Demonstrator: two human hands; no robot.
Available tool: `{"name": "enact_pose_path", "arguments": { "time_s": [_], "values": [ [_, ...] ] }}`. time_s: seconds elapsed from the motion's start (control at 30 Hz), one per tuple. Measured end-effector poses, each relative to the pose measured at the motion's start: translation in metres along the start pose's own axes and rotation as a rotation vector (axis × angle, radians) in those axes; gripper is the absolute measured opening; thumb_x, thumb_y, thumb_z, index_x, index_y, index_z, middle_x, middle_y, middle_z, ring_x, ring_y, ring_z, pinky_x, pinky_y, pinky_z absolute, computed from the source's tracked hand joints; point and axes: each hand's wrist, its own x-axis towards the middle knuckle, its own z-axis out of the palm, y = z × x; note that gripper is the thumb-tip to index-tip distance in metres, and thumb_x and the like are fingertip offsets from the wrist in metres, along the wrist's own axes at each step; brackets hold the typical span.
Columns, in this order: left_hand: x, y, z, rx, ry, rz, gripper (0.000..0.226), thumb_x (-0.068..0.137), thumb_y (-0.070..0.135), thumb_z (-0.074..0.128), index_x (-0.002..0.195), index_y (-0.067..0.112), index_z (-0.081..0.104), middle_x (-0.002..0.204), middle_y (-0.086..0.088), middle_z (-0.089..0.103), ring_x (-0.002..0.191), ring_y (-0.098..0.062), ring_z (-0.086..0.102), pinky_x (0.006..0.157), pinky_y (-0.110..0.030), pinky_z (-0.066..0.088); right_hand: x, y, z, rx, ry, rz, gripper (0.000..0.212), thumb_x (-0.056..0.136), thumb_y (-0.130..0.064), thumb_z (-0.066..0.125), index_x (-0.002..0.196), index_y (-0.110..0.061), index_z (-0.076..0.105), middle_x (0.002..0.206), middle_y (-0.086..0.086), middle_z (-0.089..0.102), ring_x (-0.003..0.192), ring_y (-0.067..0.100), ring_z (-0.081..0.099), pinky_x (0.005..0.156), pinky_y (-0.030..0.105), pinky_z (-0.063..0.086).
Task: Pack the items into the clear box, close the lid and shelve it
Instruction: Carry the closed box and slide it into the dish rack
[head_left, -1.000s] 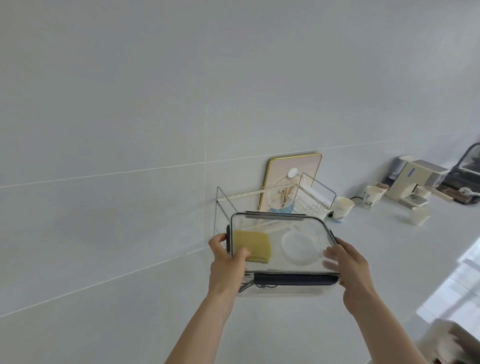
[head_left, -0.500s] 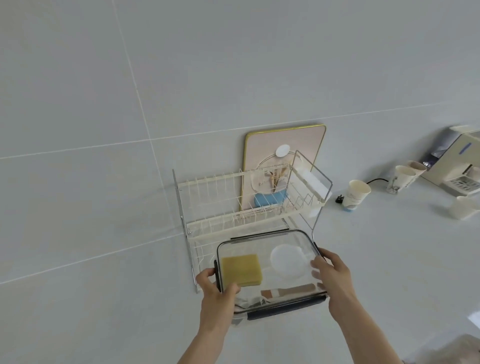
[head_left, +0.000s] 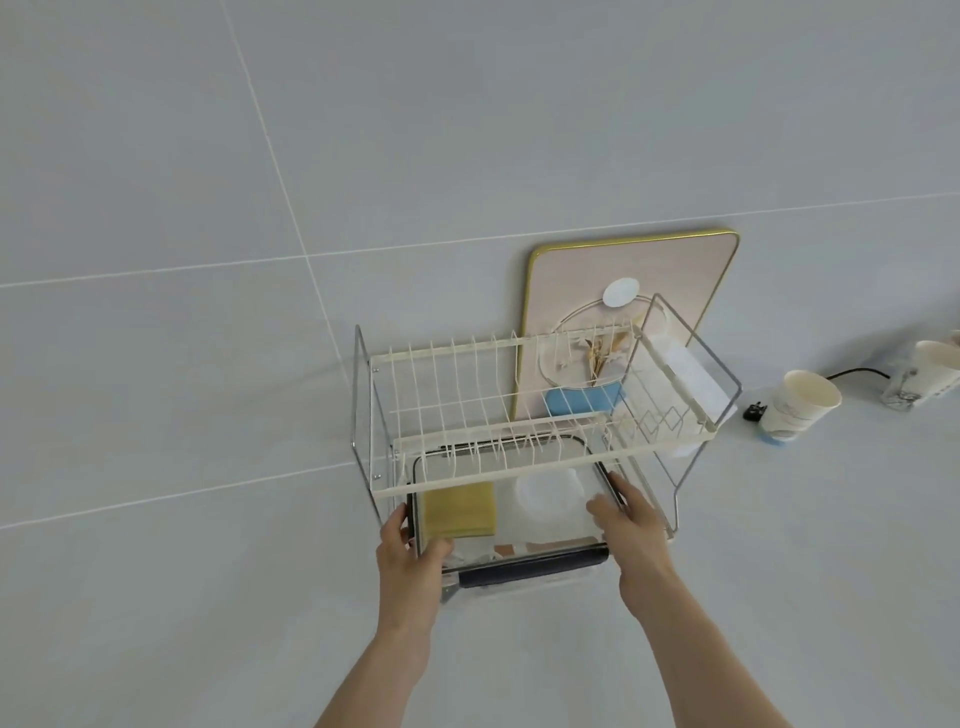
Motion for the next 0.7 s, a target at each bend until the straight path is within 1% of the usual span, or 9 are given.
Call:
{"name": "enact_pose_path", "arguments": {
  "time_s": [0.03,0.1,0.17,0.27,0.37,0.5,0.57,0.63,0.7],
  "values": [
    [0.003,0.0,0.002,-0.011,0.01,0.0,0.068,0.084,0.01,0.062,0.143,0.03,0.036,0.135,0.003,0.045,0.116,-0.015,0.052,0.09,-0.03,0.037,0.004,0.001,0.002,0.009,-0.012,0.008,0.054,0.087,-0.017,0.064,0.137,-0.036,0.054,0.137,-0.003,0.055,0.128,0.023,0.051,0.114,0.046,0.037],
    [0.008,-0.001,0.006,-0.045,0.023,-0.004,0.063,0.085,0.006,0.062,0.139,0.025,0.035,0.122,0.013,0.05,0.103,-0.002,0.053,0.077,-0.022,0.039,0.012,0.004,0.006,0.022,-0.031,0.014,0.055,0.087,-0.015,0.065,0.136,-0.037,0.054,0.135,-0.007,0.055,0.127,0.019,0.05,0.109,0.039,0.037],
    [0.013,-0.004,0.009,-0.053,0.025,-0.011,0.06,0.086,0.004,0.062,0.13,0.032,0.032,0.113,0.023,0.048,0.095,0.007,0.05,0.068,-0.018,0.036,0.02,0.005,0.01,0.042,-0.048,0.008,0.055,0.087,-0.012,0.066,0.133,-0.039,0.055,0.131,-0.011,0.053,0.125,0.014,0.049,0.101,0.035,0.034],
    [0.019,-0.011,0.011,0.004,0.036,-0.012,0.057,0.088,0.007,0.062,0.124,0.036,0.028,0.116,0.02,0.048,0.097,0.002,0.051,0.071,-0.021,0.038,0.029,0.009,0.019,0.066,-0.064,-0.003,0.053,0.089,-0.007,0.064,0.132,-0.036,0.055,0.128,-0.013,0.054,0.116,0.009,0.052,0.096,0.033,0.033],
    [0.021,-0.017,0.012,0.145,0.077,0.032,0.054,0.093,0.012,0.057,0.132,0.03,0.023,0.129,0.006,0.048,0.099,-0.016,0.057,0.083,-0.033,0.043,0.035,0.014,0.026,0.06,-0.085,-0.015,0.052,0.09,-0.006,0.061,0.131,-0.038,0.053,0.126,-0.013,0.054,0.105,-0.003,0.053,0.094,0.032,0.034],
    [0.015,-0.016,0.013,0.471,0.182,0.177,0.046,0.095,0.031,0.056,0.132,0.024,0.03,0.13,-0.002,0.053,0.077,-0.013,0.062,0.07,-0.035,0.047,0.043,0.015,0.029,-0.003,-0.104,-0.016,0.049,0.092,-0.012,0.059,0.133,-0.038,0.049,0.131,-0.009,0.053,0.121,0.018,0.048,0.097,0.037,0.034],
    [0.01,-0.017,0.011,0.675,0.258,0.26,0.044,0.093,0.04,0.056,0.13,0.026,0.038,0.13,-0.002,0.051,0.089,-0.02,0.062,0.072,-0.037,0.051,0.044,0.016,0.031,-0.03,-0.1,-0.015,0.05,0.092,-0.015,0.058,0.135,-0.038,0.046,0.134,-0.008,0.05,0.125,0.02,0.045,0.098,0.038,0.034],
    [0.005,-0.022,0.008,0.864,0.314,0.433,0.042,0.088,0.045,0.06,0.125,0.028,0.047,0.131,0.0,0.047,0.112,-0.023,0.053,0.085,-0.039,0.05,0.041,0.018,0.031,-0.047,-0.073,-0.009,0.053,0.093,-0.02,0.057,0.138,-0.043,0.042,0.134,-0.011,0.046,0.124,0.018,0.043,0.098,0.038,0.034],
    [0.002,-0.023,0.006,0.977,0.277,0.612,0.043,0.085,0.048,0.06,0.123,0.032,0.051,0.133,0.004,0.044,0.122,-0.021,0.044,0.094,-0.038,0.046,0.037,0.023,0.032,-0.056,-0.057,-0.008,0.054,0.094,-0.023,0.056,0.139,-0.047,0.038,0.133,-0.013,0.044,0.121,0.017,0.044,0.095,0.038,0.034]
  ]
}}
